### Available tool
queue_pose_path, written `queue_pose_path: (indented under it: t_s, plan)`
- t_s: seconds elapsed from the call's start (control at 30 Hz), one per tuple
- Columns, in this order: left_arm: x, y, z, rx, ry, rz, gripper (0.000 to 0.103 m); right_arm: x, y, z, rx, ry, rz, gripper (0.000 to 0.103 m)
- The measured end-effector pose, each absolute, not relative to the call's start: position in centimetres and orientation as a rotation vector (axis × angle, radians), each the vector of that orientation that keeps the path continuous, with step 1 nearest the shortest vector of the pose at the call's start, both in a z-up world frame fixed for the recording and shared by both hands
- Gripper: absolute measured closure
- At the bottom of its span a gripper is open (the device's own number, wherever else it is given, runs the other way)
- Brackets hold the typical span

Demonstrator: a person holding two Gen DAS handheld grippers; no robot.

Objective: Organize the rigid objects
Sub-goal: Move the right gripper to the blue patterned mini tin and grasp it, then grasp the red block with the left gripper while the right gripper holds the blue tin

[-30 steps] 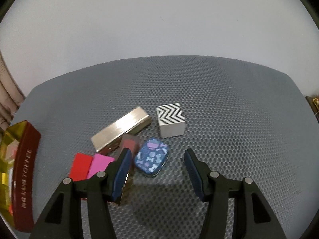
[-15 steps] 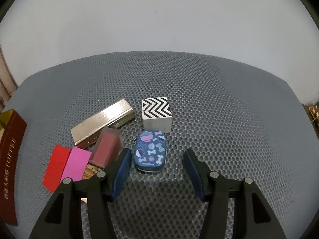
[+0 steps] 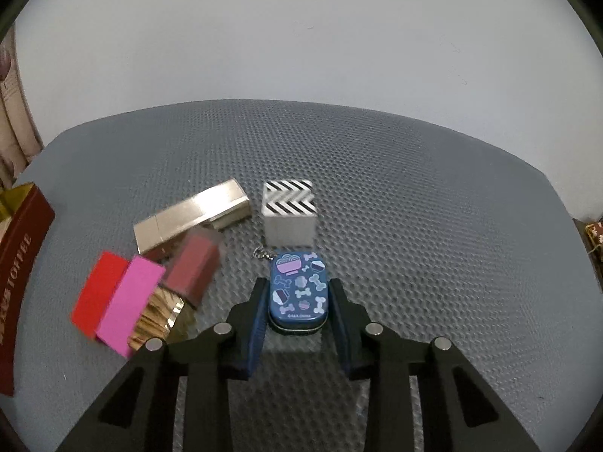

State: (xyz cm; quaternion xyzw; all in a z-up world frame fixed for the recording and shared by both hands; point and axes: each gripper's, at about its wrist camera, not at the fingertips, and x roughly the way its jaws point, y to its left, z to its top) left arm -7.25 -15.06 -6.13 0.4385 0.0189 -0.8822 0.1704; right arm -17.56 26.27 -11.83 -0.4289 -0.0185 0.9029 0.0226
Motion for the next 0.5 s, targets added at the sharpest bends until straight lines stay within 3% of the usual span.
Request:
queue_pose_path:
  t_s: [0.5]
  plan:
    - [-9.2,-0.2,-6.4,1.377,-0.245,-2.835,0.014,-13.1,26.3,-12.0,-1.325,-0.021,2.789,0.072]
